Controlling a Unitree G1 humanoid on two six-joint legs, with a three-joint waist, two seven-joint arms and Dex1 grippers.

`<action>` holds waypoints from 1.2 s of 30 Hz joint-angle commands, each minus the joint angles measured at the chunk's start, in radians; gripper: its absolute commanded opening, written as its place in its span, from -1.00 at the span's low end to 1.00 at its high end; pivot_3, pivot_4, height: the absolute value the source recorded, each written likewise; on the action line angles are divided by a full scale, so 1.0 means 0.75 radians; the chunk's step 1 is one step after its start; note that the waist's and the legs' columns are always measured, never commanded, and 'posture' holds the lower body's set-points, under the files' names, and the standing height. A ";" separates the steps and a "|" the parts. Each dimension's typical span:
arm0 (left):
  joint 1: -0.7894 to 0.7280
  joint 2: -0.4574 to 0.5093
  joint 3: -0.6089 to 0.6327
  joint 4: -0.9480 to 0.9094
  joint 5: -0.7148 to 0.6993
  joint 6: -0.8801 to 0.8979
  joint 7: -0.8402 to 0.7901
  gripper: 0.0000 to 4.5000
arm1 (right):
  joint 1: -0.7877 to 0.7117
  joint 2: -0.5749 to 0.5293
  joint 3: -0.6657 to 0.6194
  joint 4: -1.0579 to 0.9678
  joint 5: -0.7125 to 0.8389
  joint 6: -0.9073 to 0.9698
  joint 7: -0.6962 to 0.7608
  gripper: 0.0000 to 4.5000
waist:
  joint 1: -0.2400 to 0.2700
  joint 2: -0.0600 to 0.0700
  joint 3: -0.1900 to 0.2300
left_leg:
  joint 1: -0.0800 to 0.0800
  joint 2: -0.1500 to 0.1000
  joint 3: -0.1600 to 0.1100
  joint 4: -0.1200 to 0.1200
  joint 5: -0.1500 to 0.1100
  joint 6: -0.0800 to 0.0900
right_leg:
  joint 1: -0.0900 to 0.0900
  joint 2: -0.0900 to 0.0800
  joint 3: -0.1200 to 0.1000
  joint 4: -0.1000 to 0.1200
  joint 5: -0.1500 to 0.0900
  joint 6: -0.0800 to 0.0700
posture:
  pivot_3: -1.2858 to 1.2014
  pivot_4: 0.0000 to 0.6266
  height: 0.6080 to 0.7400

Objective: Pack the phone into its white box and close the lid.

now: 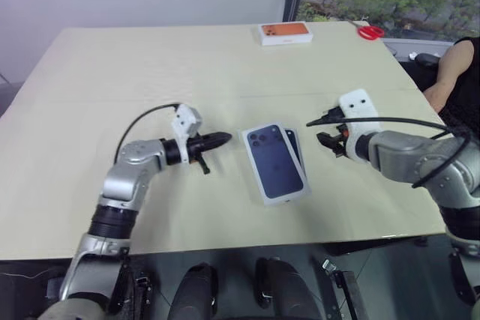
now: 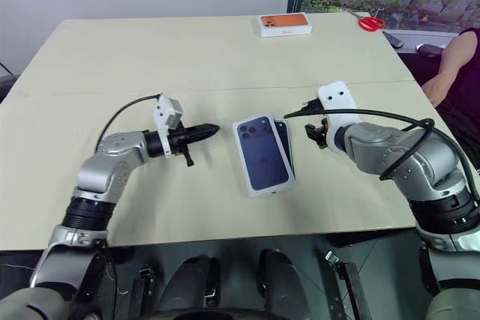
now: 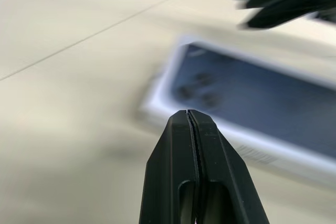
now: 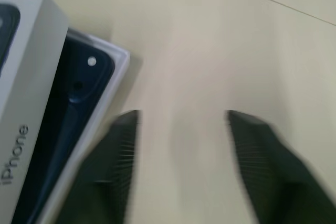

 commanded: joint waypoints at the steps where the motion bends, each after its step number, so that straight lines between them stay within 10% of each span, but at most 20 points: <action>1: 0.001 0.065 -0.035 -0.032 0.012 0.036 -0.054 -1.00 | -0.004 -0.025 -0.024 -0.074 -0.110 -0.019 0.112 -0.73 | 0.001 0.000 0.000 | 0.000 0.000 0.000 0.000 0.000 0.000 | 0.000 0.000 0.000 0.000 0.000 0.000 | 0.03 -0.52 1.00; 3: 0.012 0.091 -0.087 -0.052 0.029 0.043 -0.094 -1.00 | -0.002 -0.021 -0.015 -0.093 -0.160 -0.021 0.170 -0.99 | 0.001 0.000 0.000 | 0.000 0.000 0.000 0.000 0.000 0.000 | 0.000 0.000 0.000 -0.001 0.000 0.000 | 0.03 -0.52 1.00; 13: -0.065 -0.032 -0.345 -0.099 0.150 0.123 -0.060 -1.00 | 0.030 0.023 0.087 -0.197 -0.378 0.017 0.361 -0.99 | 0.022 0.000 0.000 | -0.001 -0.002 0.000 0.001 0.000 0.000 | 0.000 -0.001 0.000 -0.001 0.000 0.000 | 0.03 -0.52 1.00; 36: -0.106 -0.223 -0.320 -0.061 0.150 0.085 0.069 -1.00 | 0.090 0.151 0.047 -0.308 -0.508 0.184 0.538 -0.99 | 0.029 0.000 0.000 | 0.001 -0.001 0.000 0.001 0.000 0.000 | 0.001 0.000 0.001 0.001 0.001 -0.001 | 0.03 -0.52 1.00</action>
